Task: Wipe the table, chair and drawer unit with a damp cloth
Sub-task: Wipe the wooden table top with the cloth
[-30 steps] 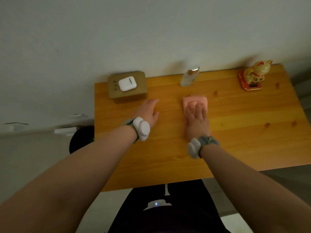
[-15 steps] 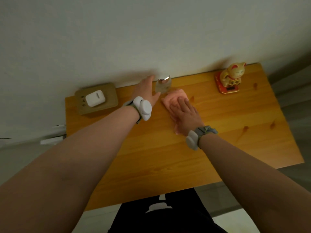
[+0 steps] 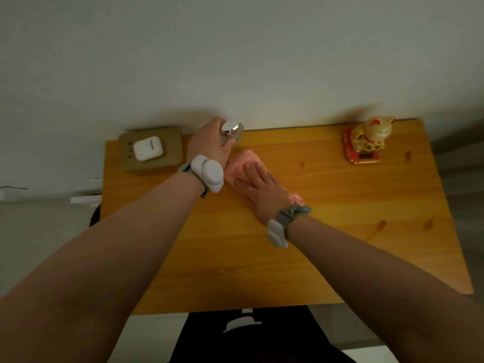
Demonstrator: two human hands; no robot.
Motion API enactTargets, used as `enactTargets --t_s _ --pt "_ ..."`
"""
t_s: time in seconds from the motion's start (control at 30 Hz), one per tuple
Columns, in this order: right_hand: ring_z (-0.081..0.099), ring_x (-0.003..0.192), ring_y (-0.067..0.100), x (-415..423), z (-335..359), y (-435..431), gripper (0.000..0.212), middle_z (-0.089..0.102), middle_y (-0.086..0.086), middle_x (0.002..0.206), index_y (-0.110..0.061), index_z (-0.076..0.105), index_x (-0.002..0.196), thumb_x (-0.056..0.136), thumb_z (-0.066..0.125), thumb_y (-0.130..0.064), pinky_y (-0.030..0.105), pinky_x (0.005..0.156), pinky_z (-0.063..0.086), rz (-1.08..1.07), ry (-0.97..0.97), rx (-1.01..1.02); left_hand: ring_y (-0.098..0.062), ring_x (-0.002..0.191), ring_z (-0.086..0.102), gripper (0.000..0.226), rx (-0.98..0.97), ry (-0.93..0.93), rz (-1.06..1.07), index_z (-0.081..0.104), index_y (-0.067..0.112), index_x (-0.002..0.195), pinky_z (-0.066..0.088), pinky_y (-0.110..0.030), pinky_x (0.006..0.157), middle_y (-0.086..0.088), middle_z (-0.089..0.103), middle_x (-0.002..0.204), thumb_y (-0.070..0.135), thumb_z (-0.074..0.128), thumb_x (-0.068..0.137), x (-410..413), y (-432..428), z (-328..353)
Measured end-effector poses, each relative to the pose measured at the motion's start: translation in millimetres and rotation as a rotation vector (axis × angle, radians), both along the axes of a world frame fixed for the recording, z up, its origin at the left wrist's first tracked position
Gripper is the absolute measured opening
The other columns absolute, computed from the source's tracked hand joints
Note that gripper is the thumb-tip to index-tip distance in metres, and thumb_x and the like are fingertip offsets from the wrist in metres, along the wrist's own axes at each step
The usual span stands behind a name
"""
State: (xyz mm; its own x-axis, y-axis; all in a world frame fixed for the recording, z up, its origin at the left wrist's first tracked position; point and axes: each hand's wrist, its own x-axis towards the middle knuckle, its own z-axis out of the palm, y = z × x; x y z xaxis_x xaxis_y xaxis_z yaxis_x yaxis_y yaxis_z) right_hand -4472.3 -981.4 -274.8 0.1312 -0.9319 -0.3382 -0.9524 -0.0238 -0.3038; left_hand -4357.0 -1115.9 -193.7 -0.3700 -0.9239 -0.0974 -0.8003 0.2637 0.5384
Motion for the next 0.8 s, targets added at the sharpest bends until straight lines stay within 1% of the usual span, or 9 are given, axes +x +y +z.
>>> enactTargets --t_s 0.07,0.13,0.23,0.3,0.4,0.47,0.57,0.7,0.8 --pt "-0.012 0.145 0.031 7 0 -23 0.062 -0.007 0.003 0.159 -0.036 0.012 0.149 0.096 0.041 -0.021 0.045 0.116 0.003 0.077 0.002 0.011 -0.027 0.097 0.058 0.028 -0.039 -0.031 0.016 0.055 0.011 0.109 0.035 -0.027 0.071 -0.008 0.064 0.106 0.024 0.060 0.085 15 -1 8" --pt "-0.013 0.145 0.032 11 2 -47 0.063 -0.009 0.004 0.159 -0.036 0.010 0.149 0.096 0.042 -0.023 0.046 0.116 0.004 0.136 0.014 0.036 -0.029 0.098 0.057 0.028 -0.044 -0.050 0.032 0.055 0.011 0.108 0.037 -0.031 0.074 -0.010 0.063 0.106 0.025 0.060 0.084 26 0 13" --pt "-0.013 0.145 0.032 11 4 -76 0.070 -0.011 0.004 0.159 -0.037 0.007 0.149 0.092 0.048 -0.027 0.045 0.116 0.005 0.161 0.011 0.052 -0.027 0.098 0.057 0.026 -0.056 -0.044 0.076 0.055 0.013 0.108 0.039 -0.031 0.075 -0.008 0.062 0.107 0.025 0.060 0.085 37 4 13" --pt "-0.014 0.145 0.031 5 6 -84 0.085 -0.012 0.004 0.159 -0.037 0.003 0.149 0.086 0.058 -0.030 0.046 0.116 0.004 0.131 0.012 0.081 -0.025 0.097 0.057 0.025 -0.061 -0.057 0.089 0.055 0.015 0.108 0.038 -0.029 0.073 -0.006 0.062 0.106 0.025 0.059 0.085 37 7 10" --pt "-0.014 0.145 0.029 -11 8 -74 0.114 -0.013 0.002 0.158 -0.034 0.000 0.149 0.067 0.079 -0.030 0.046 0.116 0.004 0.029 0.038 0.107 -0.025 0.096 0.057 0.024 -0.033 -0.060 0.055 0.054 0.015 0.107 0.038 -0.028 0.071 -0.006 0.062 0.105 0.024 0.059 0.085 28 12 5" --pt "-0.012 0.145 0.029 -29 8 -58 0.119 -0.010 0.003 0.159 -0.032 0.004 0.150 0.061 0.083 -0.033 0.046 0.116 0.006 -0.088 0.037 0.087 -0.026 0.096 0.057 0.026 -0.014 -0.040 0.014 0.054 0.014 0.108 0.037 -0.028 0.069 -0.007 0.062 0.106 0.025 0.060 0.085 18 15 3" --pt "-0.008 0.146 0.029 -67 12 -33 0.114 -0.008 0.005 0.159 -0.030 0.005 0.149 0.063 0.080 -0.040 0.048 0.115 0.010 -0.313 0.077 0.094 -0.027 0.098 0.058 0.028 0.046 -0.002 -0.042 0.054 0.013 0.111 0.037 -0.027 0.070 -0.007 0.063 0.108 0.024 0.061 0.085 -3 21 1" --pt "-0.011 0.145 0.032 -112 19 -10 0.086 -0.011 0.009 0.158 -0.027 0.002 0.150 0.087 0.057 -0.045 0.047 0.118 0.007 -0.570 0.076 0.160 -0.026 0.101 0.058 0.033 0.120 0.029 -0.126 0.054 0.013 0.117 0.038 -0.025 0.073 -0.007 0.063 0.114 0.021 0.061 0.086 -34 26 -4" --pt "-0.008 0.144 0.036 -108 16 9 0.067 -0.005 0.015 0.158 -0.021 0.007 0.150 0.096 0.041 -0.040 0.048 0.117 0.013 -0.609 0.108 0.114 -0.025 0.104 0.057 0.036 0.165 0.033 -0.165 0.052 0.013 0.121 0.039 -0.025 0.076 -0.007 0.061 0.117 0.021 0.061 0.086 -54 28 -12"
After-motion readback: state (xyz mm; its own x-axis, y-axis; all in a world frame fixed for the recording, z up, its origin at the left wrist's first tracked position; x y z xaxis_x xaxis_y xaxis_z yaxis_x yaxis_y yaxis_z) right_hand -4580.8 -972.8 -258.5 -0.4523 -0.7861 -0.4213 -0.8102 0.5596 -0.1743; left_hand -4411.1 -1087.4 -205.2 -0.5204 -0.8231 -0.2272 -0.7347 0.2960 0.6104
